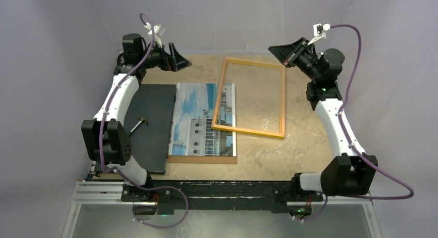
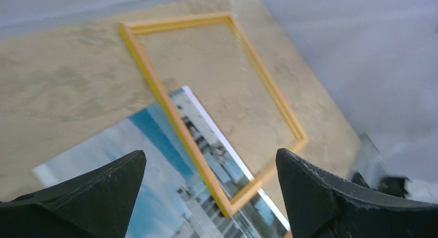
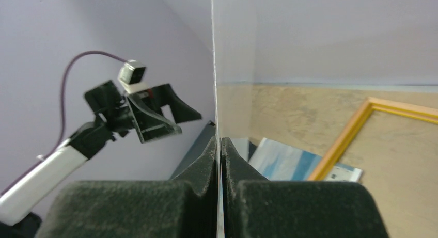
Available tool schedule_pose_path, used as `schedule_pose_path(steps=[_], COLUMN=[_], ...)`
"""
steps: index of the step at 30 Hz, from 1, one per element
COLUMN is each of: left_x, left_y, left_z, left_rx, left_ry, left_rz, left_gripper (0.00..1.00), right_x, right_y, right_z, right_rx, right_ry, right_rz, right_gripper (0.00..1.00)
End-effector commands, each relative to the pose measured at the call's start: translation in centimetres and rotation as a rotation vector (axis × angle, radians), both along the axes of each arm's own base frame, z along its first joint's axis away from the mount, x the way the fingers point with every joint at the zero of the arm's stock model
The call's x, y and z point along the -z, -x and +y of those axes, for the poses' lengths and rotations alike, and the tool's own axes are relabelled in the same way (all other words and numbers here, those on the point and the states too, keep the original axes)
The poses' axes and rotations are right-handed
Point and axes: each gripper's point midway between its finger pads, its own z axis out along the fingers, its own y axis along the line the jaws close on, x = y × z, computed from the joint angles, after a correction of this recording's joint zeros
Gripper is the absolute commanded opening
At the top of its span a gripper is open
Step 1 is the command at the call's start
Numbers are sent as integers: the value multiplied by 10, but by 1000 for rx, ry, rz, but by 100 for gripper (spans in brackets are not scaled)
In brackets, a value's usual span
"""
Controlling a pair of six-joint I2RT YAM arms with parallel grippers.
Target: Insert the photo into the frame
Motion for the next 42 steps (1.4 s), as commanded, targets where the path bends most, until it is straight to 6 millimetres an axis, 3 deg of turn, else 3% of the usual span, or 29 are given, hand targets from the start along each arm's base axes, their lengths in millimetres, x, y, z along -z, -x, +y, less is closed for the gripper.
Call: schedule_pose_path(steps=[1, 4, 16, 24, 26, 29, 31, 36, 42], left_x=[1, 2, 6, -1, -5, -10, -13, -18, -28], left_y=[55, 60, 78, 89, 92, 95, 95, 96, 99], left_z=[-40, -48, -56, -59, -60, -59, -59, -60, -60], left_rx=[363, 396, 435, 480, 488, 493, 482, 473, 457], left_ry=[190, 262, 234, 273, 276, 274, 277, 292, 346], left_rz=[60, 62, -7, -8, -20, -34, -35, -24, -16], left_gripper=[96, 96, 97, 69, 54, 19, 2, 0, 0], right_x=[-35, -33, -41, -21, -14, -1, 6, 20, 39], right_y=[21, 24, 41, 38, 37, 34, 33, 33, 44], right_z=[28, 40, 65, 67, 67, 68, 68, 68, 70], right_rx=[-148, -183, -257, -262, -259, -258, -254, -258, -289], right_ry=[-75, -104, -179, -189, -188, -190, -196, -187, -167], right_rz=[-131, -127, -124, -95, -84, -62, -50, -31, -14], right_gripper=[0, 0, 0, 0, 0, 0, 0, 2, 25])
